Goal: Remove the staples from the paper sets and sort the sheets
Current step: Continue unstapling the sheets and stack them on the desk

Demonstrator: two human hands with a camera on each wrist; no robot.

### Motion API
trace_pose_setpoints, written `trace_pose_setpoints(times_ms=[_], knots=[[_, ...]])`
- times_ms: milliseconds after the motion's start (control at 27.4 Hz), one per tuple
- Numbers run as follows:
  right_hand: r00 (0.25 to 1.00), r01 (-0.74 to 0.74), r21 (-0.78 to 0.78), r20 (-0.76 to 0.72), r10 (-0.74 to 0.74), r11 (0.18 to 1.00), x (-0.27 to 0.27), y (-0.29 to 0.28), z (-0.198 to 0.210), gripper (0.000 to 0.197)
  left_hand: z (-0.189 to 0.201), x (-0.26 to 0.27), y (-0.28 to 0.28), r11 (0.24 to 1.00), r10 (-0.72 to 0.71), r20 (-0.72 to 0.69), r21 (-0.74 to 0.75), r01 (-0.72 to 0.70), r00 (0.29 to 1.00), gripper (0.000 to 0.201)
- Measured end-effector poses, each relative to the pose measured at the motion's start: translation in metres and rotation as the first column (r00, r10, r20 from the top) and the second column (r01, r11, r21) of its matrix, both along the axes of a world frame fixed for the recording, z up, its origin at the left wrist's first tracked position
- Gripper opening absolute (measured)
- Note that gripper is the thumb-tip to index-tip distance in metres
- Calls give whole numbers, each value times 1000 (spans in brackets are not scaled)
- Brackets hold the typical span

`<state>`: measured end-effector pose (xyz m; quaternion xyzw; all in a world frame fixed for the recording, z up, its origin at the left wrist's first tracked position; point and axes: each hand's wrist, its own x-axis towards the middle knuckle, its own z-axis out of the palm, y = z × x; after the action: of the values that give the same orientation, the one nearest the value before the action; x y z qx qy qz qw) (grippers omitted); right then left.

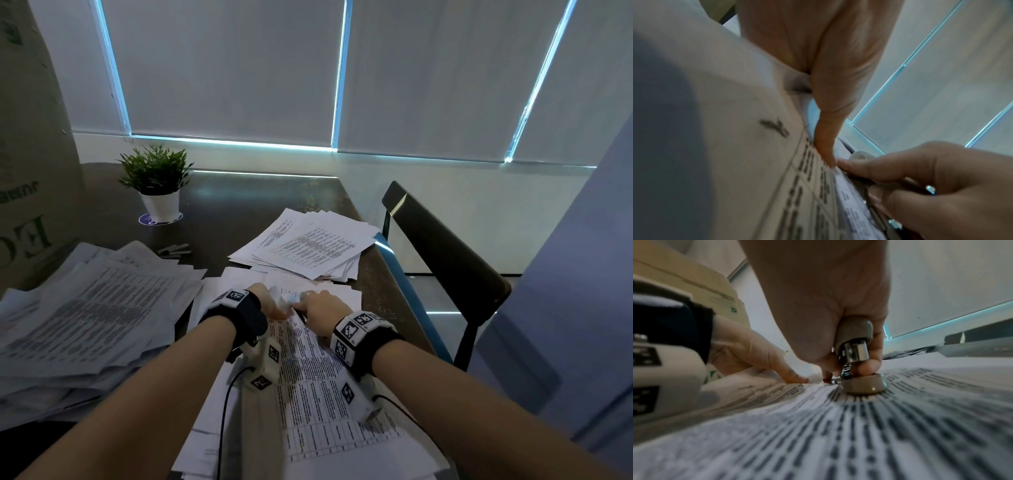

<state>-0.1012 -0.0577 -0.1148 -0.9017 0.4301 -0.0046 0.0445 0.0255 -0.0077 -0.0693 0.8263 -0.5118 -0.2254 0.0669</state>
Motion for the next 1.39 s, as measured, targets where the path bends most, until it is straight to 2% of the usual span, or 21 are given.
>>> trace_pose_setpoints(times_ms=[110,183,256,329,439,512,548,585,695,804,877,987,1060,1170,1280,1389], knots=[[997,66,34,29,-67,997,3,1,0,26,-7,9,1,998,24,-41,55,-22,999,66],[999,37,50,21,-38,998,2,1,3,29,-14,17,-1,996,75,-122,52,-69,990,66],[999,-24,63,-21,25,998,-3,-1,8,32,-18,21,-4,996,94,-136,20,-92,986,64],[998,-32,182,52,22,983,-10,-9,14,32,-19,21,-6,996,83,-120,-2,-84,989,59],[947,-35,454,299,-116,890,-25,-18,19,37,-17,16,-6,998,64,-127,-12,-66,990,46],[840,-26,623,437,-320,782,-36,-21,17,38,-18,17,-7,998,69,-151,-4,-71,986,45],[802,-12,652,459,-382,758,-41,-21,17,37,-21,18,-9,997,71,-164,-4,-72,984,43],[792,8,650,460,-401,760,-43,-22,17,39,-23,20,-9,997,77,-180,-13,-81,981,39],[880,32,584,369,-300,811,-46,-24,20,44,-27,23,-8,996,76,-183,-42,-85,980,38],[915,103,527,283,-288,844,-58,-19,32,42,-24,32,-6,998,67,-267,15,-66,961,39],[956,192,413,125,-265,890,-75,-19,44,45,-16,36,1,998,56,-292,45,-45,955,31],[954,287,204,-146,-261,936,-105,-17,50,45,-8,41,5,999,28,-106,-21,-31,994,48],[932,333,188,-216,-292,924,-120,-18,43,41,-4,44,8,995,14,13,-95,-13,1000,49],[904,392,214,-270,-331,895,-134,-11,29,43,0,51,5,975,-9,23,-221,14,1000,33],[908,373,243,-293,-298,896,-137,2,23,49,7,53,3,937,10,2,-349,-9,1000,31],[915,399,192,-152,-375,896,-134,-4,23,36,13,48,2,879,39,-127,-468,-95,991,36]])
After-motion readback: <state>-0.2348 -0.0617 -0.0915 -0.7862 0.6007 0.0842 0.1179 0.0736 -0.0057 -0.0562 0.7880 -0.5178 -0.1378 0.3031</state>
